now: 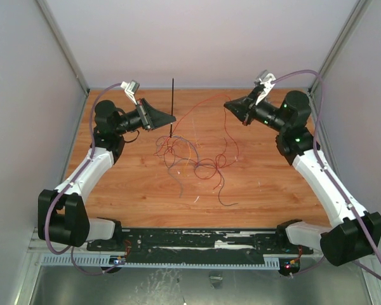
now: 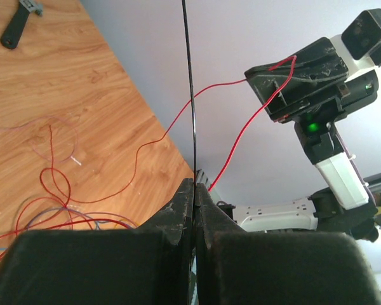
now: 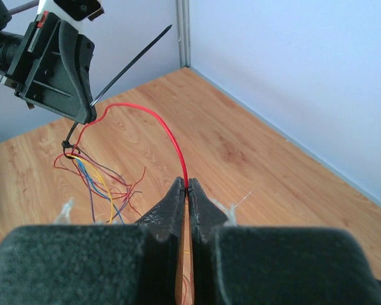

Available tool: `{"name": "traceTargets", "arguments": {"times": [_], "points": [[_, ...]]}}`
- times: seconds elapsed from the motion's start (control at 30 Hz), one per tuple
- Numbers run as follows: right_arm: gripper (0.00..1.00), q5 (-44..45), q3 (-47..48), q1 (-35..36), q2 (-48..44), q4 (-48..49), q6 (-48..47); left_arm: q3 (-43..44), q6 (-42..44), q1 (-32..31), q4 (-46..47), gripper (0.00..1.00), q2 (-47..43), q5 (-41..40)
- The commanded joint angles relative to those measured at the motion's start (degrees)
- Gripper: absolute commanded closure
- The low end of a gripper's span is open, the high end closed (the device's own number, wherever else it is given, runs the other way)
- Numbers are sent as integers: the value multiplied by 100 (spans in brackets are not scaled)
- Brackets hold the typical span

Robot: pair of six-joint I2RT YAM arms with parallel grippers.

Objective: Zip-tie the wires
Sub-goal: Adjust the cable.

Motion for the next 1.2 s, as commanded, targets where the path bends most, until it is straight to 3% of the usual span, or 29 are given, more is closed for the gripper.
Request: {"name": "traceTargets", "arguments": {"times": [0.0,0.43,0.5,0.73,0.93,1.17], "points": [[100,102,197,-207,-208,94,133,-36,30,27,201,100,-30,67],[99,-114,24,-423,-226,28,268,28,-32,27,249,100,-25,65],[93,-122,-77,-421,-139,35,292,16,-129,27,342,100,-10,54],[57,243,-464,-429,-89,13,230,95,-416,27,436,100,-33,-68],[58,38,-417,-411,-161,55,225,275,-460,27,206,100,-17,-294],[61,-104,-1557,507,-617,1534,-34,336,-609,27,335,100,35,-399]]}}
